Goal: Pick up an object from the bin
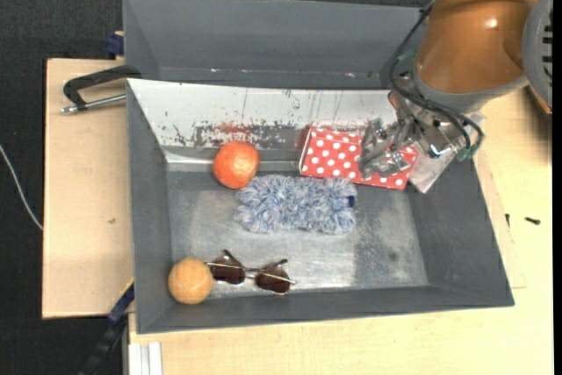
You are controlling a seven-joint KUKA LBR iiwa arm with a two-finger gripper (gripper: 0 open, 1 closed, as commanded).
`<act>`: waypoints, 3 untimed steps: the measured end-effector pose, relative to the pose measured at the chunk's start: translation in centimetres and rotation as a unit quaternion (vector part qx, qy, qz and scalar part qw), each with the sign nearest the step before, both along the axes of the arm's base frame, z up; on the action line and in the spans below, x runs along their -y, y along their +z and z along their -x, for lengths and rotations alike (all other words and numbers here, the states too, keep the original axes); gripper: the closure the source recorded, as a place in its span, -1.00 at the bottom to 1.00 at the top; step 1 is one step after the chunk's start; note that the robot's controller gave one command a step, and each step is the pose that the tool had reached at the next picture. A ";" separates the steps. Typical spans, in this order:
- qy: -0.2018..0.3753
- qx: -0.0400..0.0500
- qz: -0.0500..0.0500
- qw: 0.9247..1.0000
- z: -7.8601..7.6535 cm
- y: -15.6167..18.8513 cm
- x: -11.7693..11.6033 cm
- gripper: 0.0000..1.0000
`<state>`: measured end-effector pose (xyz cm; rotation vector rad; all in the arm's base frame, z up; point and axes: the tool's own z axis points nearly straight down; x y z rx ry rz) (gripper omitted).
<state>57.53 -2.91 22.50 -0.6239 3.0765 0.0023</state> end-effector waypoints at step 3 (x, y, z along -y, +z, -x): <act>0.033 0.001 0.000 0.999 0.1 -10.6 -2.5 1.00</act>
Offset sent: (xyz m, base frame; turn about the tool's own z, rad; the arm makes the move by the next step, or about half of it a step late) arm 0.0000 0.0000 0.0000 0.0000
